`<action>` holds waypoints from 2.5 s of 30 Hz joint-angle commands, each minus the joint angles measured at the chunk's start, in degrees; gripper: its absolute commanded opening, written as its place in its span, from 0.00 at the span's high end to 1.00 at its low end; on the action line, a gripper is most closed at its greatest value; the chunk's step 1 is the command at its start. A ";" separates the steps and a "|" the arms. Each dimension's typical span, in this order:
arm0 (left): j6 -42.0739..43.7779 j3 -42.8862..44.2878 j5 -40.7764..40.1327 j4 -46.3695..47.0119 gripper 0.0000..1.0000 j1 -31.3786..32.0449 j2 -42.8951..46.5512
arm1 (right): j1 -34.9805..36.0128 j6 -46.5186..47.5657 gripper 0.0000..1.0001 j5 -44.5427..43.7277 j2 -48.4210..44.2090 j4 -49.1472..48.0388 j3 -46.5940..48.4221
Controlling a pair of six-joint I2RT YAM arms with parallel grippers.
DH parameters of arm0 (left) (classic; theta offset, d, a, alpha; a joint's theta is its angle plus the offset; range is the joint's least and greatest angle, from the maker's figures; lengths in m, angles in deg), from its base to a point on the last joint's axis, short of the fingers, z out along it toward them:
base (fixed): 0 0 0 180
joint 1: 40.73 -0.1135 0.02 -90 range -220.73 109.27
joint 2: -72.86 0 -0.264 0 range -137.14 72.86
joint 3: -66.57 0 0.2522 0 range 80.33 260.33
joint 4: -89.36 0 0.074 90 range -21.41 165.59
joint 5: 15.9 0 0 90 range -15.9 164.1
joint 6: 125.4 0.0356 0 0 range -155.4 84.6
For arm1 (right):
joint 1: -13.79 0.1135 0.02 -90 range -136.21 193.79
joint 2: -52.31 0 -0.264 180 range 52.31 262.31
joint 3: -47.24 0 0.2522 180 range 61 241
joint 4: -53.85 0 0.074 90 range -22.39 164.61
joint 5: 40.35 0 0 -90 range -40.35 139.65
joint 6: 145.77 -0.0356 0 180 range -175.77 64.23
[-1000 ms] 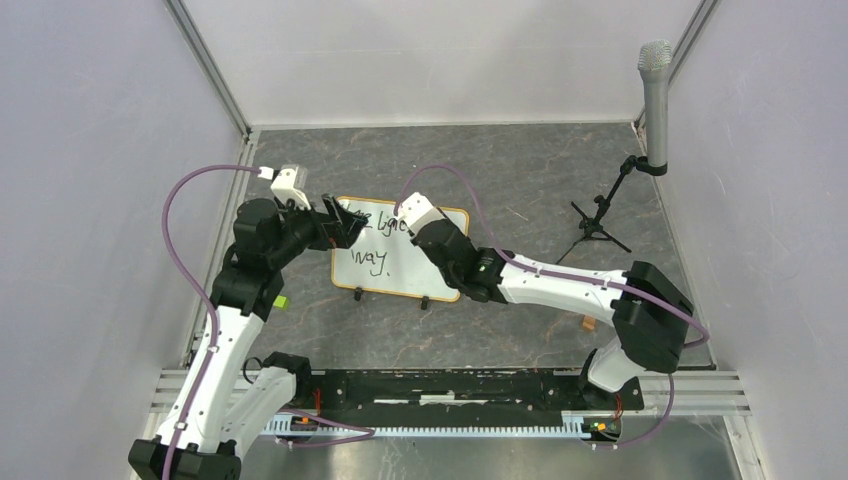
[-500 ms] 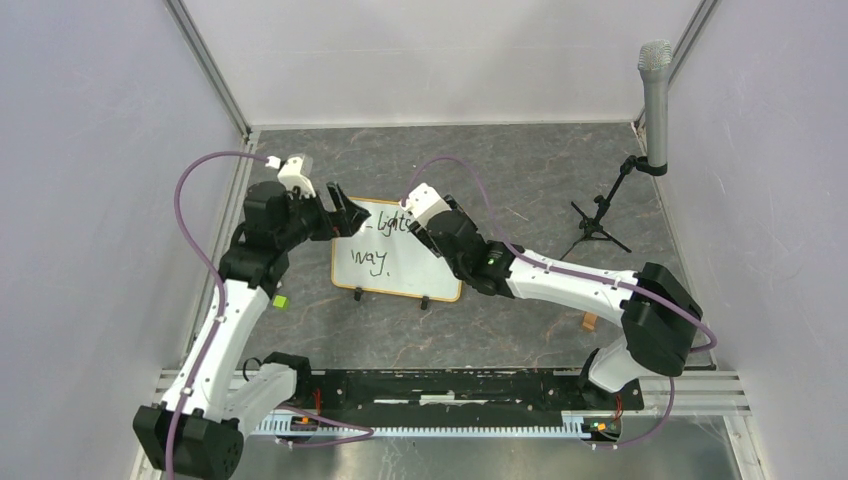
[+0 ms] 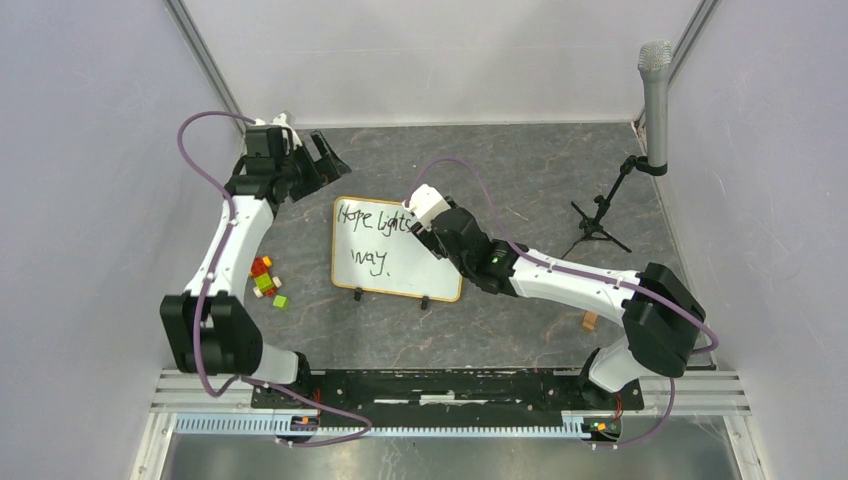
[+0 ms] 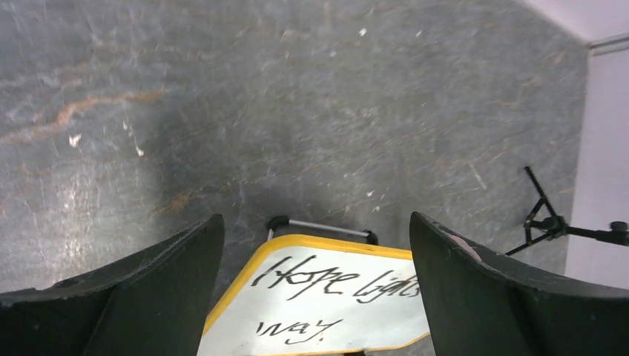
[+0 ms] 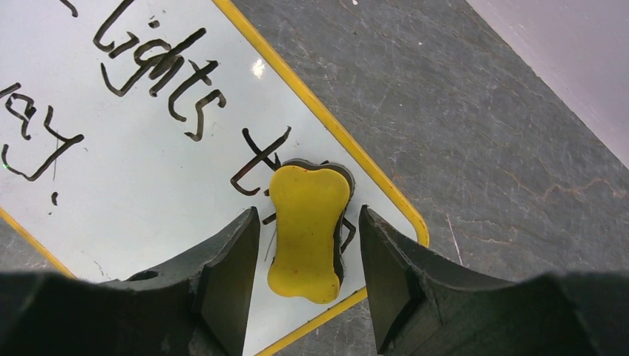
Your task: Erase the whiteboard
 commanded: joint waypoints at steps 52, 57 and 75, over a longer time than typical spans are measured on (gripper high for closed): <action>0.93 -4.73 7.98 1.72 0.37 0.46 -4.16 | 6.96 -2.62 0.64 -7.40 14.89 -4.23 15.69; 1.00 -4.79 7.69 1.69 0.36 0.37 -3.80 | 6.23 -2.68 0.64 -12.70 10.20 -5.81 9.09; 0.91 -4.93 7.75 1.69 0.37 0.37 -3.49 | 5.94 -3.80 0.67 -6.18 12.02 -6.74 9.15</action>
